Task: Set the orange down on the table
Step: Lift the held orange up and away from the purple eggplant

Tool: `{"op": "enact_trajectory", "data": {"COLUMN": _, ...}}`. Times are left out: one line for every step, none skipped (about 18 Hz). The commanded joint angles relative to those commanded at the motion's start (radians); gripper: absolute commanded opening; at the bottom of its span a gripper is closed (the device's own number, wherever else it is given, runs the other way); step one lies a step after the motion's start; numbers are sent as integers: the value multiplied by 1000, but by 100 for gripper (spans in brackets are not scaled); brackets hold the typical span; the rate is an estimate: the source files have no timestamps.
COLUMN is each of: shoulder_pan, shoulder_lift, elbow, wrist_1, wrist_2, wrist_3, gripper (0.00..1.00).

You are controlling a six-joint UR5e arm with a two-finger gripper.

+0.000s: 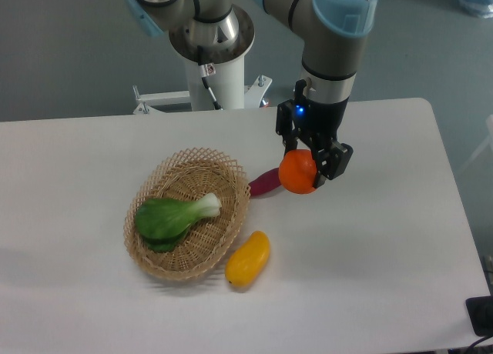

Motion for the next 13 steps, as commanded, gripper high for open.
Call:
{"op": "enact_trajectory", "data": {"shoulder_pan": 0, "shoulder_lift": 0, "elbow": -3, "wrist_1": 0, "wrist_2": 0, "wrist_3": 0, "gripper": 57}}
{"op": "enact_trajectory", "data": {"shoulder_pan": 0, "shoulder_lift": 0, "elbow": -3, "wrist_1": 0, "wrist_2": 0, "wrist_3": 0, "gripper": 57}}
{"op": "enact_trajectory", "data": {"shoulder_pan": 2, "shoulder_lift": -2, "elbow": -3, "wrist_1": 0, "wrist_2": 0, "wrist_3": 0, "gripper": 57}}
{"op": "enact_trajectory", "data": {"shoulder_pan": 2, "shoulder_lift": -2, "elbow": -2, "wrist_1": -2, "wrist_2": 0, "wrist_3": 0, "gripper": 57}}
{"op": "enact_trajectory", "data": {"shoulder_pan": 2, "shoulder_lift": -2, "elbow": -3, "wrist_1": 0, "wrist_2": 2, "wrist_3": 0, "gripper": 57}}
{"op": "enact_trajectory", "data": {"shoulder_pan": 3, "shoulder_lift": -2, "elbow": 0, "wrist_1": -2, "wrist_2": 2, "wrist_3": 0, "gripper": 57}}
{"op": "enact_trajectory", "data": {"shoulder_pan": 5, "shoulder_lift": -2, "elbow": 3, "wrist_1": 0, "wrist_2": 3, "wrist_3": 2, "gripper": 57}}
{"op": "enact_trajectory", "data": {"shoulder_pan": 8, "shoulder_lift": -2, "elbow": 11, "wrist_1": 0, "wrist_2": 6, "wrist_3": 2, "gripper": 57}}
{"op": "enact_trajectory", "data": {"shoulder_pan": 18, "shoulder_lift": -2, "elbow": 29, "wrist_1": 0, "wrist_2": 6, "wrist_3": 18, "gripper": 57}}
{"op": "enact_trajectory", "data": {"shoulder_pan": 21, "shoulder_lift": -2, "elbow": 31, "wrist_1": -2, "wrist_2": 8, "wrist_3": 32, "gripper": 57}}
{"op": "enact_trajectory", "data": {"shoulder_pan": 28, "shoulder_lift": -2, "elbow": 32, "wrist_1": 0, "wrist_2": 9, "wrist_3": 41, "gripper": 57}}
{"op": "enact_trajectory", "data": {"shoulder_pan": 34, "shoulder_lift": -3, "elbow": 32, "wrist_1": 0, "wrist_2": 11, "wrist_3": 47, "gripper": 57}}
{"op": "enact_trajectory", "data": {"shoulder_pan": 40, "shoulder_lift": -5, "elbow": 31, "wrist_1": 3, "wrist_2": 17, "wrist_3": 70, "gripper": 57}}
